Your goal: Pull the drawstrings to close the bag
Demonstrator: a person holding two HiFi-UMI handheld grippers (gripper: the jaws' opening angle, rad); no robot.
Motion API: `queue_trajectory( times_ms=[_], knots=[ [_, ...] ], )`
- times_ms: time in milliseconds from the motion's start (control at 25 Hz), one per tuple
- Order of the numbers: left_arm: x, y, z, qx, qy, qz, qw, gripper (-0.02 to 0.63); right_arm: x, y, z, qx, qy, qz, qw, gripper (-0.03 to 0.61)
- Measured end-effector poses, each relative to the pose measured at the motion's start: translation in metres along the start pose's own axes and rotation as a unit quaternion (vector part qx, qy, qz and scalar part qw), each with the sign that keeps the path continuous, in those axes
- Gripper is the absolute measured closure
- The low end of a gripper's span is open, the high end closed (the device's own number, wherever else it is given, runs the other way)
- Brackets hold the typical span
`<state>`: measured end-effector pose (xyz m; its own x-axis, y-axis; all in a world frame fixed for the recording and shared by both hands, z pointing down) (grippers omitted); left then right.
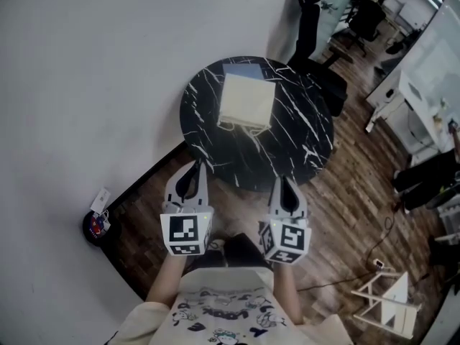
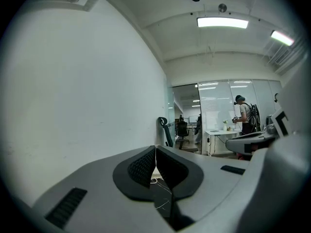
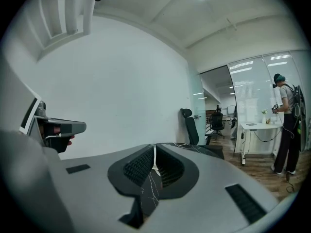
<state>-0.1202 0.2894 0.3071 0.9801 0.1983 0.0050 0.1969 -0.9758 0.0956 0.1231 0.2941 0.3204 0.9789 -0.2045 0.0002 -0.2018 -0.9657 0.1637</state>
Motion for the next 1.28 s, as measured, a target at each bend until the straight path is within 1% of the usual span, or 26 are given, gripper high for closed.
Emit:
queue_trajectory(
  times_ms=[240, 440, 600, 680, 800, 1040, 1280],
  knots=[
    [-0.008, 0.052, -0.012, -0.022, -0.003, -0.003, 0.9997, 0.572, 0.016, 0.052, -0.007, -0.024, 0.002, -0.007, 1.000, 0.554],
    [-0.015, 0.107, -0.017, -0.039, -0.003, 0.012, 0.9991, 0.572, 0.035, 0.112, -0.014, -0.053, -0.007, 0.013, 0.998, 0.554],
    [-0.017, 0.154, -0.014, -0.043, -0.003, 0.019, 0.9989, 0.572, 0.055, 0.159, -0.011, -0.064, -0.006, 0.027, 0.998, 0.554],
    [-0.017, 0.174, -0.016, -0.051, -0.005, 0.032, 0.9982, 0.572, 0.065, 0.181, -0.010, -0.069, -0.005, 0.038, 0.997, 0.554],
    [-0.019, 0.200, -0.025, -0.071, -0.021, 0.047, 0.9961, 0.572, 0.077, 0.209, -0.011, -0.079, -0.005, 0.050, 0.996, 0.554],
    [-0.020, 0.234, -0.048, -0.116, -0.053, 0.057, 0.9902, 0.572, 0.091, 0.249, -0.022, -0.102, -0.002, 0.058, 0.993, 0.554],
    [-0.027, 0.258, -0.064, -0.155, -0.040, 0.049, 0.9859, 0.571, 0.089, 0.279, -0.043, -0.147, 0.009, 0.063, 0.987, 0.554]
  ],
)
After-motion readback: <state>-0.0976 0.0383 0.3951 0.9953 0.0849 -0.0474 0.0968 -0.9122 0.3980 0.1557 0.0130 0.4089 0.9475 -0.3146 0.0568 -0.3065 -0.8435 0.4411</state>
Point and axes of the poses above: the fingertips, and each gripper's own axes: y forward along the fingers, x to its right, z out of its top, the point moved 10 cm from there along -y, backward along the fingers, and after that the axes turned 2 degrees about x, right-handed, at the moved point
